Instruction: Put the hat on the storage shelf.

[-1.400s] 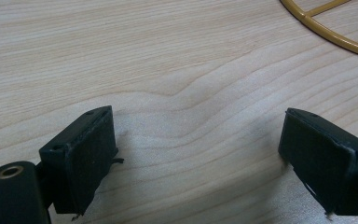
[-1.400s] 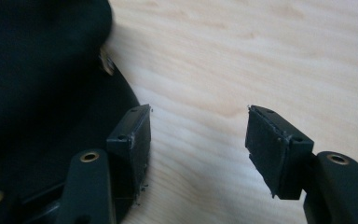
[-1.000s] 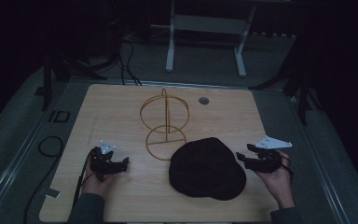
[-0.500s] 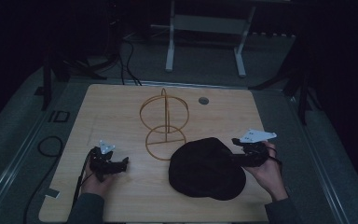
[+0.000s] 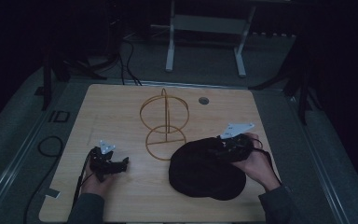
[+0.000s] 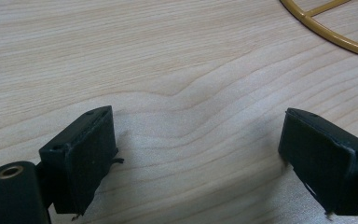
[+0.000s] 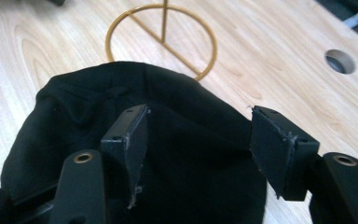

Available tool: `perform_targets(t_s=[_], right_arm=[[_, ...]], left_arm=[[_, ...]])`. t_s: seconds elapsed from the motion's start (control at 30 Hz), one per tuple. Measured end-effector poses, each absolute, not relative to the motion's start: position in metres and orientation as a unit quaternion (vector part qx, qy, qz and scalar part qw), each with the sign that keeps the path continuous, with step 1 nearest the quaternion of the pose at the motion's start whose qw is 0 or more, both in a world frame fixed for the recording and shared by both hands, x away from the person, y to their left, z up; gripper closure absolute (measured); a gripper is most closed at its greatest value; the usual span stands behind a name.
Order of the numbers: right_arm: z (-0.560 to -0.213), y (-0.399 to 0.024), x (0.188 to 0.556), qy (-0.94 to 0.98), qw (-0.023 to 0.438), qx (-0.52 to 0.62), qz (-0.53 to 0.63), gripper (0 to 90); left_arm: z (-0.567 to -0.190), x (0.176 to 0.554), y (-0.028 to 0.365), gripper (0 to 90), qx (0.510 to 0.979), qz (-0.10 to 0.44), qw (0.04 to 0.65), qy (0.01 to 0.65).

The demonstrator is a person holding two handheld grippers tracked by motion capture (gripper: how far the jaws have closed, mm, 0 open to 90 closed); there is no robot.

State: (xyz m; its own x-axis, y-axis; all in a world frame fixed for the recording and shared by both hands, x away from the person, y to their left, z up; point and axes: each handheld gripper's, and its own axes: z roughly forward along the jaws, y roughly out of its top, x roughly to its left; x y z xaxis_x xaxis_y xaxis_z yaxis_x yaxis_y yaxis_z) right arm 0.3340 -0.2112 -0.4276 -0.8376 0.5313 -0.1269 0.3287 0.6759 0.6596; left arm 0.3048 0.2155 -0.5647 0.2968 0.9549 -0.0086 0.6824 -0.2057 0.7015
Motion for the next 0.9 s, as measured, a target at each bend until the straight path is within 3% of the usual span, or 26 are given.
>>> perform_targets(t_s=[0.9], right_arm=[[-0.434, -0.142, 0.354, 0.975, 0.091, 0.138, 0.150, 21.7]], left_arm=[[-0.565, 0.305, 0.215, 10.8, 0.743, 0.222, 0.309, 0.550]])
